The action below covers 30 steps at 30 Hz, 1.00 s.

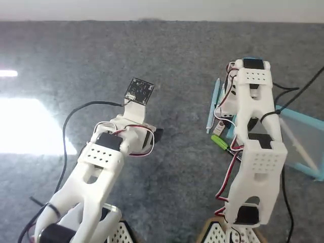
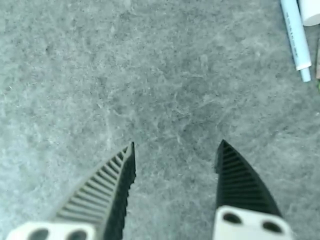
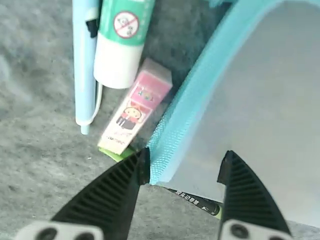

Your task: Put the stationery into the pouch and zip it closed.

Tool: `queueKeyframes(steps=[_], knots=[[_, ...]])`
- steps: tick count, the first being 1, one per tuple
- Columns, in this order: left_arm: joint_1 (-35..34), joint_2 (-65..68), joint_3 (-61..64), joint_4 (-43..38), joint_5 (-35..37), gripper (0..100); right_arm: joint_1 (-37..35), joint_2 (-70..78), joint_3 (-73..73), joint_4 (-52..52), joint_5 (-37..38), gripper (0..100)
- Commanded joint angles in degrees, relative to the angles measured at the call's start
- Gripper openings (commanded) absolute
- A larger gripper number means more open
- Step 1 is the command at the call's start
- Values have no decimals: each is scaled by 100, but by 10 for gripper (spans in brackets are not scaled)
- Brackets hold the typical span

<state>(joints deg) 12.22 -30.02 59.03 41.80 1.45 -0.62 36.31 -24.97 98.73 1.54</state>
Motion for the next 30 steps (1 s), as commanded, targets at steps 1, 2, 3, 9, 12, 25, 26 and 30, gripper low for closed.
queueKeyframes(steps=[1,2,3,9,12,25,26,30], knots=[[-62,-97,-48,-141,79,247,154,-66,-193,154,62,230],[-62,-105,-48,-141,79,247,207,-48,-193,154,70,225],[-62,-114,-48,-141,79,247,251,4,-211,154,176,207],[-62,-132,-48,-123,79,247,259,347,-237,101,993,125],[-62,-132,-48,-123,79,247,119,347,-290,163,993,221],[-62,-132,-57,-123,79,247,-347,295,-607,400,1029,285],[-62,-141,-57,-123,79,247,-347,382,-607,400,1108,285],[-62,-141,-57,-141,70,247,-347,769,-615,400,1257,285]])
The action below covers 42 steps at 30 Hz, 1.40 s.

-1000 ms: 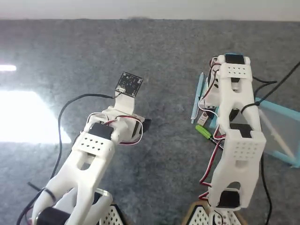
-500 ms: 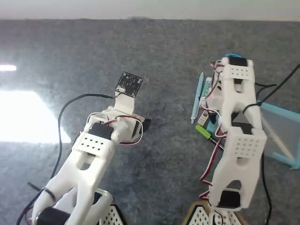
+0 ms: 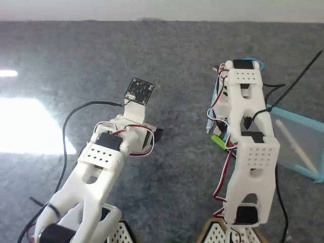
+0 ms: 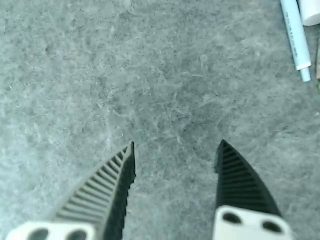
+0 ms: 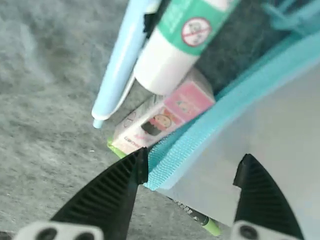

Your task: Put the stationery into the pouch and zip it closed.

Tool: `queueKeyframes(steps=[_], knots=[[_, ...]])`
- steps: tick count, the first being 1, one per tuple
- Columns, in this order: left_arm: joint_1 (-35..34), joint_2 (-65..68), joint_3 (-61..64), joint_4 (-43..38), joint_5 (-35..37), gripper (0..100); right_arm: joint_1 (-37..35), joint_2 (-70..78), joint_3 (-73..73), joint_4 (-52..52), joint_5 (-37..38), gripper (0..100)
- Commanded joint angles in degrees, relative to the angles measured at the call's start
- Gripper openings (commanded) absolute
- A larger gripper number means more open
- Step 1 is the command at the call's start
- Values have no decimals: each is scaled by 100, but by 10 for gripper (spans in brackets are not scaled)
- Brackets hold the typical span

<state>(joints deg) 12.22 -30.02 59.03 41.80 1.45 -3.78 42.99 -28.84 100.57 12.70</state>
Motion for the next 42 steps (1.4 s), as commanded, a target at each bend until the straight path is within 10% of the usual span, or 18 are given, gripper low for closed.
queueKeyframes(steps=[1,12,18,42], knots=[[-62,-141,-57,-141,70,247,-22,198,-229,215,149,285],[-62,-141,-57,-141,70,247,145,567,-229,233,149,276],[-62,-141,-66,-141,70,247,593,576,-105,242,457,111],[-70,-141,-75,-149,70,247,-391,-901,1301,233,1064,214]])
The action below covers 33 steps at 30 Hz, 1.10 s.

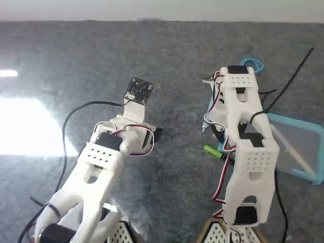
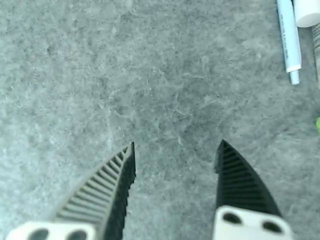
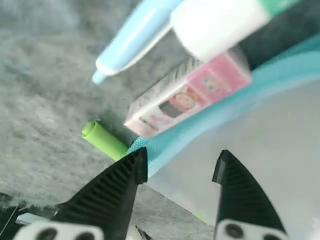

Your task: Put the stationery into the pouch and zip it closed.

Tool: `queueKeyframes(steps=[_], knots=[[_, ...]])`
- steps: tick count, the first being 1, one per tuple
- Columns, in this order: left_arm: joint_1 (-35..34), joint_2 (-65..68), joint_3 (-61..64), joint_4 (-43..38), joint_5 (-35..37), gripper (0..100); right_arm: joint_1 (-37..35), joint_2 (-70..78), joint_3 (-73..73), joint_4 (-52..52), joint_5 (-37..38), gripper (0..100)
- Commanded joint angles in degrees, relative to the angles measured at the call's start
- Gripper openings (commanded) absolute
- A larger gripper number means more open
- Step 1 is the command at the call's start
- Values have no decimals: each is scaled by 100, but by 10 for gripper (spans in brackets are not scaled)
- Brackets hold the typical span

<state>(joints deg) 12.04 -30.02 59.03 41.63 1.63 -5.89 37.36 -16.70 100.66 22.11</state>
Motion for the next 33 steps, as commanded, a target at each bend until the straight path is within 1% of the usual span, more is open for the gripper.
queueKeyframes(steps=[1,4,6,8,11,14,17,21,26,33], knots=[[-53,-141,-84,-132,53,247,-189,-418,70,224,97,214],[-53,-141,-84,-132,53,247,-189,-787,62,180,-79,216],[-53,-141,-84,-132,53,247,-224,-1051,105,207,26,222],[-53,-141,-84,-132,53,247,-321,-1288,273,189,62,251],[-53,-141,-84,-132,53,247,-673,-1455,536,119,35,284],[-53,-141,-84,-132,53,247,-875,-1437,633,-31,9,285],[-53,-141,-66,-132,53,247,-743,-1288,651,-171,-167,285],[-53,-141,-66,-132,53,247,-426,-892,651,-189,-167,285],[-53,-141,-66,-132,53,247,-233,-532,651,-198,185,285],[-53,-141,-57,-132,53,247,-31,-312,651,-136,211,285]])
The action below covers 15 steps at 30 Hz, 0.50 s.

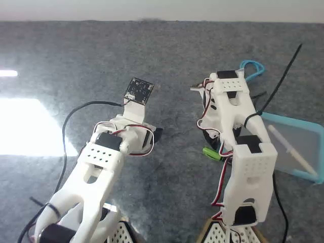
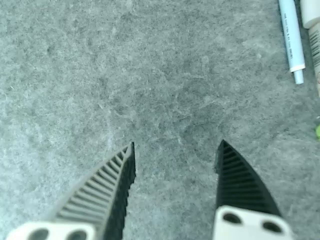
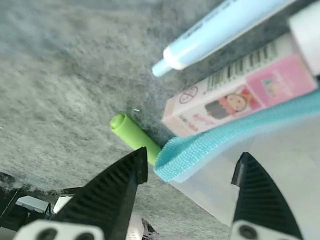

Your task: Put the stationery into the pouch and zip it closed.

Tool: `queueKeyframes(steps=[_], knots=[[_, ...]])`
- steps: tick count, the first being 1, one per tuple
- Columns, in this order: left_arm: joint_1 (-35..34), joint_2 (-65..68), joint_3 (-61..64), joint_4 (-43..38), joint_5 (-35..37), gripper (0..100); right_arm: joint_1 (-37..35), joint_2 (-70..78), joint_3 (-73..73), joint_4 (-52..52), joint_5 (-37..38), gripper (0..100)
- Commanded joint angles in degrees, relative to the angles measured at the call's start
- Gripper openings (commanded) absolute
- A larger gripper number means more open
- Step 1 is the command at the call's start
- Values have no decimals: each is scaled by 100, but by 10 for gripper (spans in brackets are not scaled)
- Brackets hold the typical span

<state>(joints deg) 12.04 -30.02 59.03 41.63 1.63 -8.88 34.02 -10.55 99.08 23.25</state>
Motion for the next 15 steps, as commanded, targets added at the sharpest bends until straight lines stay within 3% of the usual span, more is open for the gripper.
queueKeyframes(steps=[1,6,15], knots=[[-53,-141,-57,-132,53,247,312,22,35,40,193,285],[-53,-141,-57,-132,53,247,637,-4,35,154,686,285],[-53,-141,-66,-132,53,247,892,-189,-149,295,888,285]])
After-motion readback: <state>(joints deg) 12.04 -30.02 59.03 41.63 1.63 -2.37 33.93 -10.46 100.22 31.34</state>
